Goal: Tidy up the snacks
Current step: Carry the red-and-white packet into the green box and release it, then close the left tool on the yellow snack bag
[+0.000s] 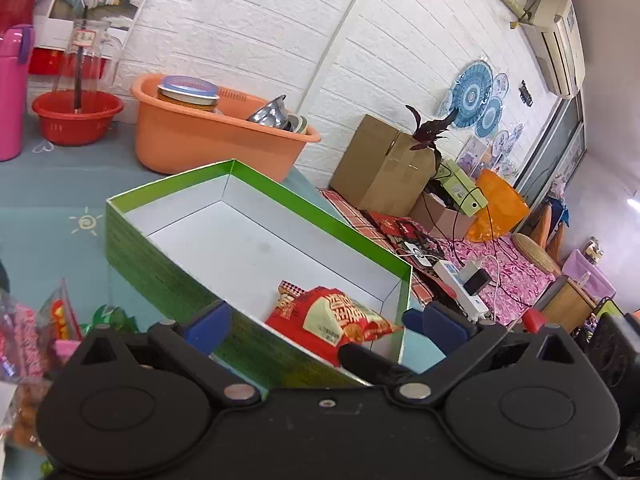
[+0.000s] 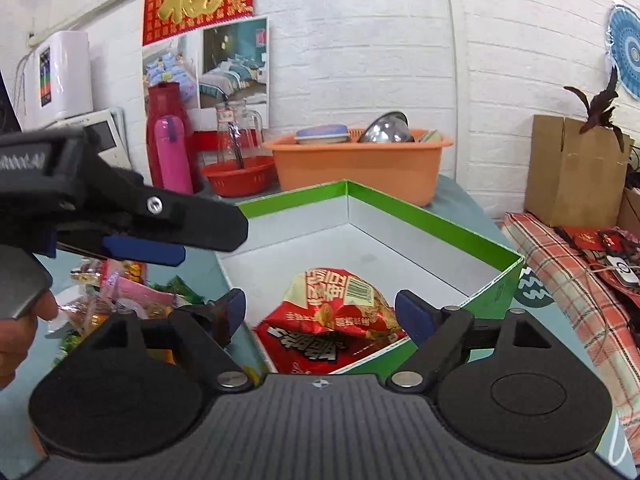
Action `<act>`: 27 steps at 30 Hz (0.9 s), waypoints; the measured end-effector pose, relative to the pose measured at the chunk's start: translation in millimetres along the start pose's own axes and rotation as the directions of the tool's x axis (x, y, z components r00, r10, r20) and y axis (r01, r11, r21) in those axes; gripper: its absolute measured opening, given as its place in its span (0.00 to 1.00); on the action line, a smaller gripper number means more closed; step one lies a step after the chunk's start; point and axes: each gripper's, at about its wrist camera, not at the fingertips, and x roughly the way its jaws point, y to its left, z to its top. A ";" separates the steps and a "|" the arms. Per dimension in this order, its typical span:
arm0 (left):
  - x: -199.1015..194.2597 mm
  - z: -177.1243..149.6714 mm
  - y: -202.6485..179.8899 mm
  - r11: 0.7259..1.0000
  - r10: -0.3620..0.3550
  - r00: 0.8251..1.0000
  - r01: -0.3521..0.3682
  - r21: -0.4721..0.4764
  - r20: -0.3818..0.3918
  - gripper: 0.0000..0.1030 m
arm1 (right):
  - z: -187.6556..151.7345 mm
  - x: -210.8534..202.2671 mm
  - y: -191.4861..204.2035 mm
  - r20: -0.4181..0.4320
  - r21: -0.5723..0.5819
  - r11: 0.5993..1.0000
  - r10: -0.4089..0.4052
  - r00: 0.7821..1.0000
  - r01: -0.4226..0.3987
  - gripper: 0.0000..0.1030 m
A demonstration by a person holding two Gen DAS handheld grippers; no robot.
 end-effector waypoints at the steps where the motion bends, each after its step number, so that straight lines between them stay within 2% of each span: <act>1: -6.1 -1.3 -2.0 1.000 0.000 1.000 0.000 0.000 0.004 1.00 | 1.5 -6.8 2.0 0.011 -0.001 1.000 0.005 1.000 -0.005 1.00; 6: -43.3 -16.9 -10.6 0.999 0.031 0.999 -0.030 -0.011 0.037 1.00 | 4.6 -44.7 7.8 0.069 0.029 0.997 0.069 0.995 -0.071 1.00; 10: -71.8 -37.8 -14.7 0.999 0.048 0.997 -0.048 -0.002 0.055 1.00 | -7.7 -68.5 14.7 0.071 0.031 0.995 0.092 0.993 -0.094 1.00; 15: -92.3 -71.0 -12.6 0.998 0.061 0.997 -0.061 -0.015 0.039 1.00 | -30.8 -83.4 21.1 0.040 0.054 0.993 0.100 0.994 -0.102 1.00; 20: -90.0 -87.5 -11.5 0.999 -0.002 1.000 0.002 -0.041 -0.014 1.00 | -52.0 -89.8 24.6 -0.006 0.099 0.990 0.098 0.995 -0.097 1.00; 24: -74.2 -77.8 -19.8 0.999 -0.043 0.999 0.043 0.000 -0.027 1.00 | -58.4 -84.9 29.3 -0.044 0.111 0.989 0.107 0.993 -0.102 1.00; 27: -46.2 -68.7 -16.7 0.998 -0.060 0.993 0.057 -0.026 -0.099 1.00 | -60.1 -79.8 31.1 -0.060 0.124 0.987 0.112 0.992 -0.104 1.00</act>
